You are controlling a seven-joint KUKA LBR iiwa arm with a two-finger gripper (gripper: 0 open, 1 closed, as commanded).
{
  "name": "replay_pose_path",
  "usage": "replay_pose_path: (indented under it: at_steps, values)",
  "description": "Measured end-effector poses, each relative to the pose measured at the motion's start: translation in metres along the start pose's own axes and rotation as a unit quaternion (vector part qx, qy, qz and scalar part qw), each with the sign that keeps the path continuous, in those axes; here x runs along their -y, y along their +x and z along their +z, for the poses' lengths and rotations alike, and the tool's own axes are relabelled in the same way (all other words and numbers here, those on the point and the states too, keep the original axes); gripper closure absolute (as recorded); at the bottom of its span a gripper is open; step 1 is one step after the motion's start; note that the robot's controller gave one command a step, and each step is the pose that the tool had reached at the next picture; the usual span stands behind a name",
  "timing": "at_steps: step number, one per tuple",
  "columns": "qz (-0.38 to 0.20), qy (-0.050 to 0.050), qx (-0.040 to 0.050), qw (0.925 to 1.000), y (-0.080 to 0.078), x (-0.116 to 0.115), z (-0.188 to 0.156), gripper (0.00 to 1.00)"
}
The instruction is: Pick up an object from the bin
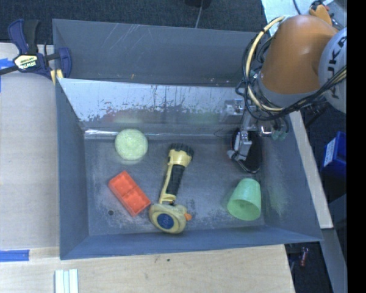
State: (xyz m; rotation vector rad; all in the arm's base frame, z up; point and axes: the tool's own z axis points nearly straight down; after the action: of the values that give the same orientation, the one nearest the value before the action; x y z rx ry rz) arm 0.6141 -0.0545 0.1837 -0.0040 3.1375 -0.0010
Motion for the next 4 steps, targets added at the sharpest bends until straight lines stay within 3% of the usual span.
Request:
replay_pose_path:
  at_steps: [1, 2, 3, 4]
  values:
    - [0.0, 0.0, 0.0, 1.0, 0.0, 0.0, 0.0, 0.0]
    - [-0.034, 0.0, 0.0029, 0.9994, 0.011, -0.018, -0.027, 0.0]
    - [0.024, 0.0, -0.0005, 0.9997, 0.007, 0.015, 0.072, 0.0]
    - [-0.066, 0.0, 0.0102, 0.9977, 0.021, -0.024, 0.05, 0.0]
